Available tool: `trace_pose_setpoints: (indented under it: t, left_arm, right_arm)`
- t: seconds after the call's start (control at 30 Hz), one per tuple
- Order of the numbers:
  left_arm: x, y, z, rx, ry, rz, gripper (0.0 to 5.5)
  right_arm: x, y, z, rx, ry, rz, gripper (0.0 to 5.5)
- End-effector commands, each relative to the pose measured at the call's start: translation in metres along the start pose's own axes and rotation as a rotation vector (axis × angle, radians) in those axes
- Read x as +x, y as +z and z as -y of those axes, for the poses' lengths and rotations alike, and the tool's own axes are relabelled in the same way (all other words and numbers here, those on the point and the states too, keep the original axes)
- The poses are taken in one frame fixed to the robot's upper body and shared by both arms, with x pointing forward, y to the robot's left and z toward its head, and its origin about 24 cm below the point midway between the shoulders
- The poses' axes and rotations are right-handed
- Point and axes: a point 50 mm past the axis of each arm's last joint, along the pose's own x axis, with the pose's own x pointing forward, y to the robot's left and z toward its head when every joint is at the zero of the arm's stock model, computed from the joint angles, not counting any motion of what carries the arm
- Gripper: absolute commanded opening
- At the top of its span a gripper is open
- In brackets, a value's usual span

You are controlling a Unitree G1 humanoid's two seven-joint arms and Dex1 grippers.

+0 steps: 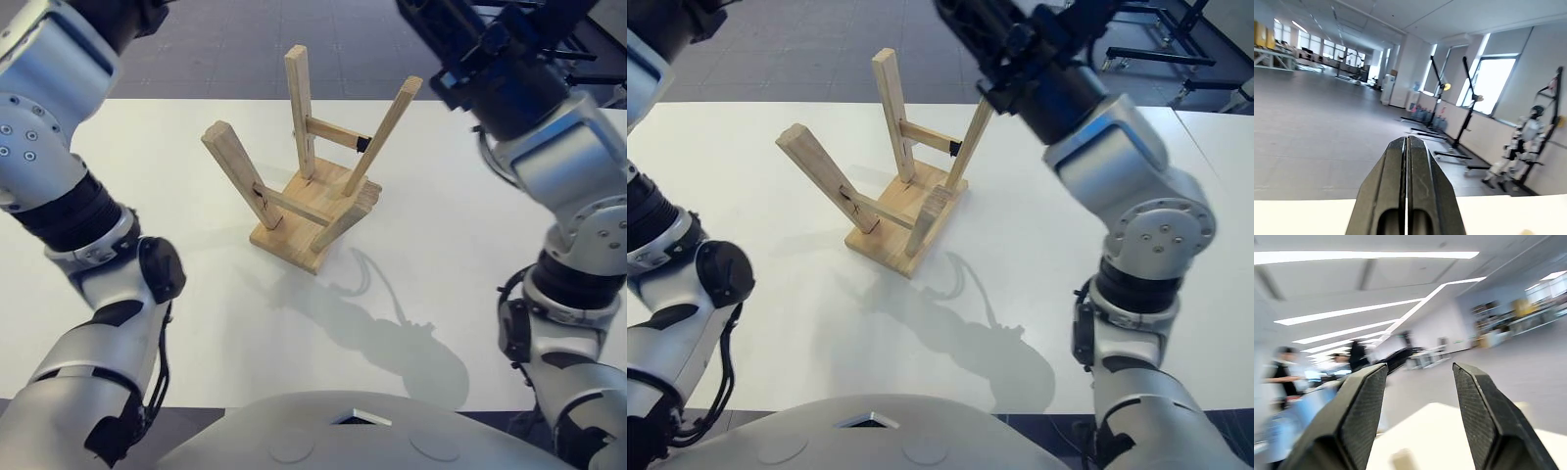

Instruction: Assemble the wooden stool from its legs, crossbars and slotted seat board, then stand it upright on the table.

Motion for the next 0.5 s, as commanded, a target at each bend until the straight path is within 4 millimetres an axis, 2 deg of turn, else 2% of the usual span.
trace_pose_setpoints:
  t: [0.03,0.1,0.2,0.3,0.37,0.5]
  left_arm:
    - [-0.019,-0.017,-0.040,0.099,-0.048,-0.042,0.00]
    - [-0.037,-0.029,-0.059,0.115,-0.116,-0.072,0.33]
    - [-0.069,-0.052,-0.091,-0.001,-0.258,-0.151,0.78]
    - [-0.094,-0.066,-0.121,-0.071,-0.328,-0.215,1.19]
    - [-0.101,-0.073,-0.129,-0.079,-0.364,-0.260,1.51]
    - [-0.107,-0.084,-0.122,-0.086,-0.518,-0.352,2.20]
  right_arm:
    - [-0.036,0.003,0.022,-0.145,-0.058,-0.118,2.46]
    - [-0.057,-0.011,0.031,-0.127,-0.057,-0.213,2.80]
    - [-0.093,-0.041,0.051,-0.037,-0.075,-0.363,3.34]
    - [-0.115,-0.048,0.077,0.014,-0.133,-0.396,3.82]
    - [-0.123,-0.053,0.086,0.022,-0.145,-0.421,4.20]
    - [-0.135,-0.068,0.089,0.039,-0.108,-0.511,5.02]
